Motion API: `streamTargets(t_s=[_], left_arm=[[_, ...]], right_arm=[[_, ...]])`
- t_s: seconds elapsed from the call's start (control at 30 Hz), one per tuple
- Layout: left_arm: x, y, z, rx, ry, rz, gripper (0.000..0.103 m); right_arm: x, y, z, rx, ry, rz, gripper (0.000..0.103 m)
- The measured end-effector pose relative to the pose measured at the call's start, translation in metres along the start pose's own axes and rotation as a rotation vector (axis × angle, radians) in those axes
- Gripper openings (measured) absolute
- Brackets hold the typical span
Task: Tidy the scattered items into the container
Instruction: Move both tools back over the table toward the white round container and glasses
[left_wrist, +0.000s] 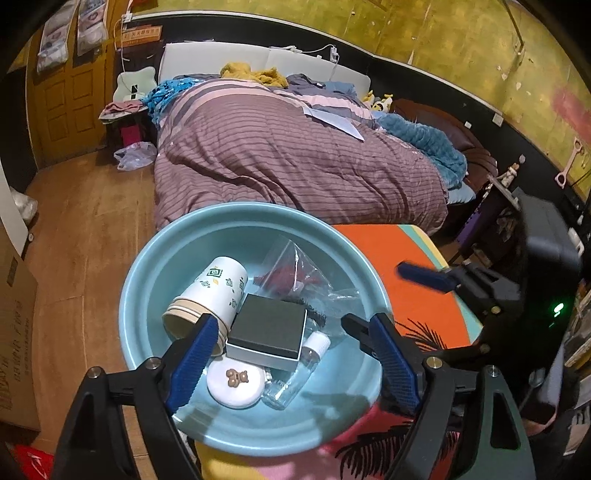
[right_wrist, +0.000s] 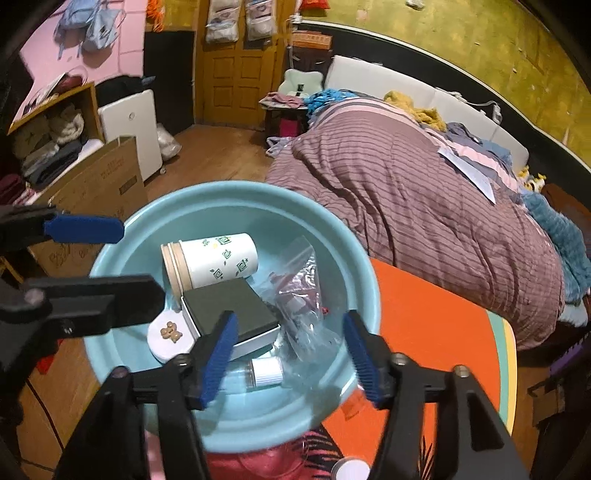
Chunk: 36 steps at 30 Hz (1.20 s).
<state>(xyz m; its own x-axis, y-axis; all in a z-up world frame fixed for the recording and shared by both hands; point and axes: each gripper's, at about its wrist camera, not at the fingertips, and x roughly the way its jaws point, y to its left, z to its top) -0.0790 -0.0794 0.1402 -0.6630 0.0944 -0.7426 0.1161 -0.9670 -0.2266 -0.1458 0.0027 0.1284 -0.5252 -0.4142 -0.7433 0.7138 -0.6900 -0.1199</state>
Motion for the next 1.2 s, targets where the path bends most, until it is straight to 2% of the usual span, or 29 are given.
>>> streamTargets(t_s=[0.03,0.17,0.47,0.7,0.93,1.2], left_arm=[[0.000,-0.003,-0.001,0.007,0.004,0.009,0.089],[-0.004,-0.015,-0.006,0.030,0.016,0.008,0.089],[-0.017,-0.055,-0.016,0.113,0.001,-0.008,0.089],[-0.019,-0.085,-0.027,0.185,0.022,-0.039,0.089],[-0.012,-0.128,-0.052,0.294,0.061,-0.086,0.090],[-0.010,-0.159,-0.074,0.366,0.078,-0.143,0.090]], right_arm=[[-0.006,-0.002,-0.001,0.014,-0.015,-0.006,0.086],[-0.024,-0.008,-0.007,0.032,-0.047,-0.033,0.095],[-0.044,-0.015,-0.036,0.064,-0.002,-0.034,0.097],[-0.069,-0.035,-0.067,0.147,-0.004,-0.035,0.097],[-0.097,-0.051,-0.102,0.198,-0.012,-0.098,0.098],[-0.106,-0.065,-0.145,0.259,0.025,-0.161,0.098]])
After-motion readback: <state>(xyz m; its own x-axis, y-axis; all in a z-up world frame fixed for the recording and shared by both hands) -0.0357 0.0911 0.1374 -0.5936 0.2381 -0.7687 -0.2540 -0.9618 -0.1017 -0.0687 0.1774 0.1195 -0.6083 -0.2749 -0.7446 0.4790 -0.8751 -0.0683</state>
